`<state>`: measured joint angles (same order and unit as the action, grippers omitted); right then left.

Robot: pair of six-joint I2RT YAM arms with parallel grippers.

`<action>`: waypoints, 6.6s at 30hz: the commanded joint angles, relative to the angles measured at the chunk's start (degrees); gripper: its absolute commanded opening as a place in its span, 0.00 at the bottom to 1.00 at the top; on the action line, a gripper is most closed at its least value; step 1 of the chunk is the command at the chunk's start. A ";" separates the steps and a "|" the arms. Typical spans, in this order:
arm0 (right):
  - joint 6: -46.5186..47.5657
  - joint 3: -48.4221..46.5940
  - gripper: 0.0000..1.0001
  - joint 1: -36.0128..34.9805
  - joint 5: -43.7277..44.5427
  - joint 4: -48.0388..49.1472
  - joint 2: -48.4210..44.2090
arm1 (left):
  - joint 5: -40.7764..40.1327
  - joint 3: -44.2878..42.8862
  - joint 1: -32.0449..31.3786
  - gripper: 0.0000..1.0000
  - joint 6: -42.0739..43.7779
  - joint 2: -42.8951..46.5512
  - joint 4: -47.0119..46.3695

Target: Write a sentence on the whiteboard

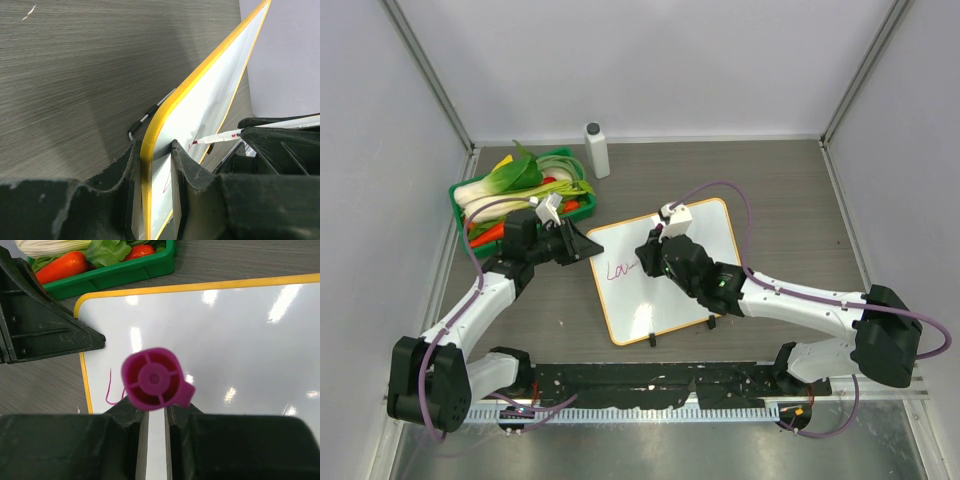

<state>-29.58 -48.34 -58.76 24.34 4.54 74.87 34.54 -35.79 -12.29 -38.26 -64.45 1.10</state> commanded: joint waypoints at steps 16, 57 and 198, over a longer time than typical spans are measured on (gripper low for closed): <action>1.11 -3.52 0.01 0.23 1.69 -0.41 1.77 | -2.03 -0.33 0.08 0.00 2.75 -0.15 0.57; 0.14 1.14 0.02 0.23 0.80 -4.18 -0.52 | -1.85 -0.24 -0.01 0.00 2.58 0.11 0.48; 1.72 7.38 0.01 8.31 -7.90 9.09 -6.84 | -2.38 -2.35 -0.01 0.08 3.63 0.29 3.82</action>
<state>-29.19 -38.59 -50.63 13.02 12.51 67.44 34.59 -37.54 -12.32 -37.01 -64.88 4.10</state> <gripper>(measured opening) 0.180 0.274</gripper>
